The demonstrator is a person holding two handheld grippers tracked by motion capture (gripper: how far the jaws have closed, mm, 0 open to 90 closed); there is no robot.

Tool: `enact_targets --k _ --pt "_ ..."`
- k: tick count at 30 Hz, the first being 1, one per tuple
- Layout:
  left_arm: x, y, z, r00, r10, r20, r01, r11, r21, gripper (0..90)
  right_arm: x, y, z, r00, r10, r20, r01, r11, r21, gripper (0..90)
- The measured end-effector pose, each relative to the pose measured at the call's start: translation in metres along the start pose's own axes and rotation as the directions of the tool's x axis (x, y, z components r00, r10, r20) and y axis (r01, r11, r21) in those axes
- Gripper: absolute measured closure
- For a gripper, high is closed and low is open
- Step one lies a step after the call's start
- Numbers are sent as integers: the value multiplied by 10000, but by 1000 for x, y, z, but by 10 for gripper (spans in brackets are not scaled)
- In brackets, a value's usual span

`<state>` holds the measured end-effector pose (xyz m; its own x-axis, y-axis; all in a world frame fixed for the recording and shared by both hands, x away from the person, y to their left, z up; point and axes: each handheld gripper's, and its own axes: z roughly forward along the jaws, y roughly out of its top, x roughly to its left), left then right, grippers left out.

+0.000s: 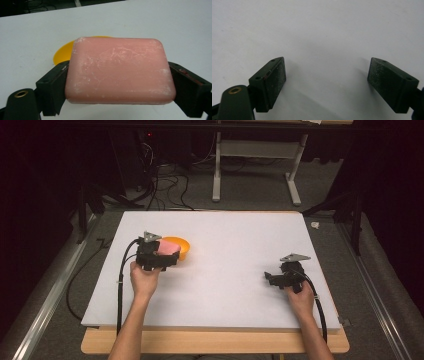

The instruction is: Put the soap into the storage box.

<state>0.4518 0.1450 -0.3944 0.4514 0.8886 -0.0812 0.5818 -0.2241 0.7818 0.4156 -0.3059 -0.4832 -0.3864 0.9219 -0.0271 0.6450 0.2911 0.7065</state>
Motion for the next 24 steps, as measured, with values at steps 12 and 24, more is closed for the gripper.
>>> enact_targets --k 12,24 --pt "9 10 16 9994 -298 -177 301 9994 162 138 0 0 0 10000 4 -2 -4 10000 0 156" --pt "16 12 33 9970 -718 -275 726 9969 289 138 0 0 0 10000 3 -4 -3 10000 -1 156"
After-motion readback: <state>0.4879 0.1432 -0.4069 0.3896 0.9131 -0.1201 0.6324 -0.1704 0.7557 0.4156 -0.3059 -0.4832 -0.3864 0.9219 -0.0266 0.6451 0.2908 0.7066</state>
